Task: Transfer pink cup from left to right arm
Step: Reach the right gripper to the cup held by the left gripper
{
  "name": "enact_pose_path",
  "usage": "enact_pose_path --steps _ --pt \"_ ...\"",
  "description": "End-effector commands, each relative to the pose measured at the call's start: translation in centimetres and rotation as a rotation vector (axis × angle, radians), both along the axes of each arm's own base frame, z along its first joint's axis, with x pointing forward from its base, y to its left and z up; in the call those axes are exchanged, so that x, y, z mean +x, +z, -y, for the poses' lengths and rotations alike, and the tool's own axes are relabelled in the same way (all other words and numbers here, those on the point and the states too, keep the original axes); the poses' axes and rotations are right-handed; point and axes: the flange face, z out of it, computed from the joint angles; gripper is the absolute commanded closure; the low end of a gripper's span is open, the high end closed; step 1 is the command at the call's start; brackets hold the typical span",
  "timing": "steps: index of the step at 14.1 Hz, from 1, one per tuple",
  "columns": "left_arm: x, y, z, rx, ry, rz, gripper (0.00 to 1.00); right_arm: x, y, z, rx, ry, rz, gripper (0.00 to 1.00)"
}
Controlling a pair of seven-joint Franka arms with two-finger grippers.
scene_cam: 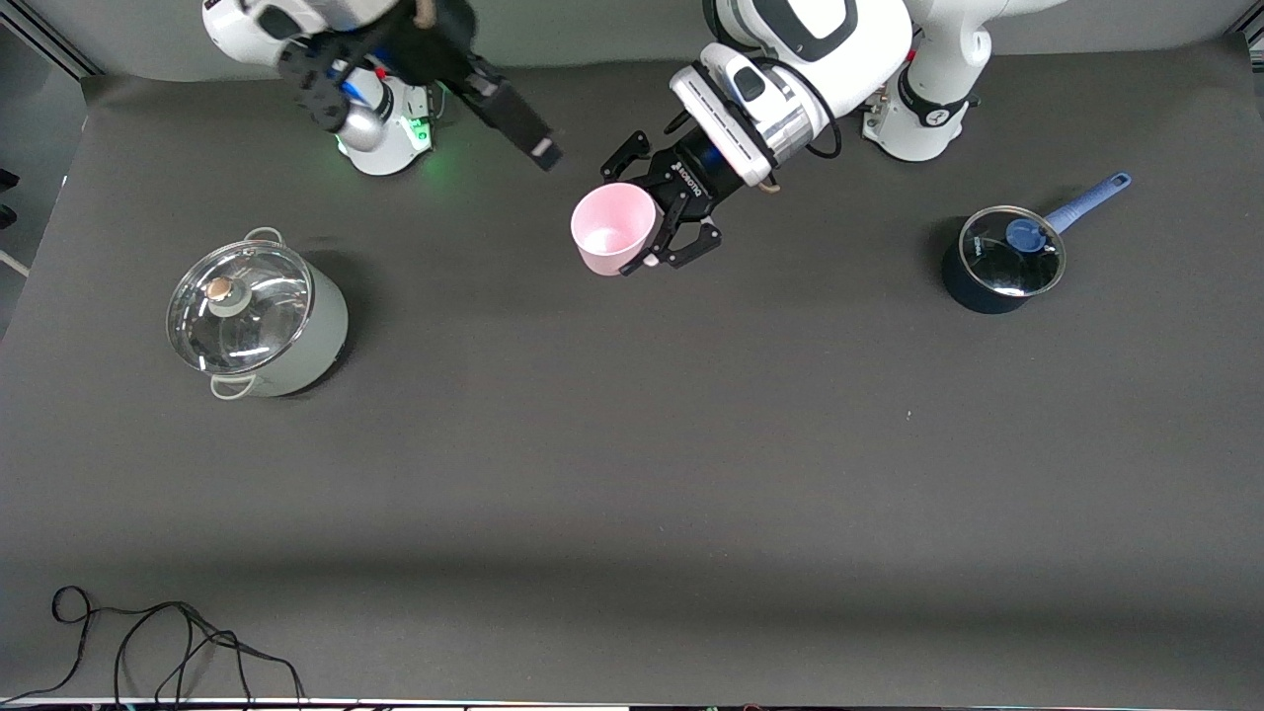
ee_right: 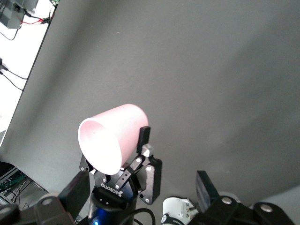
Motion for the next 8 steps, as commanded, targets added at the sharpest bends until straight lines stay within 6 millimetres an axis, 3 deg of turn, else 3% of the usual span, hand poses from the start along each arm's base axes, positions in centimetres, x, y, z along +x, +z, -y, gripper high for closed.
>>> enact_pose_path --steps 1,8 --pt "0.2 0.6 0.1 -0.01 0.011 -0.002 0.7 0.1 -1.4 -2.7 -0.027 0.034 0.023 0.0" --pt "0.2 0.5 0.1 -0.009 0.012 -0.005 0.7 1.7 -5.3 -4.1 -0.1 0.067 0.017 0.0"
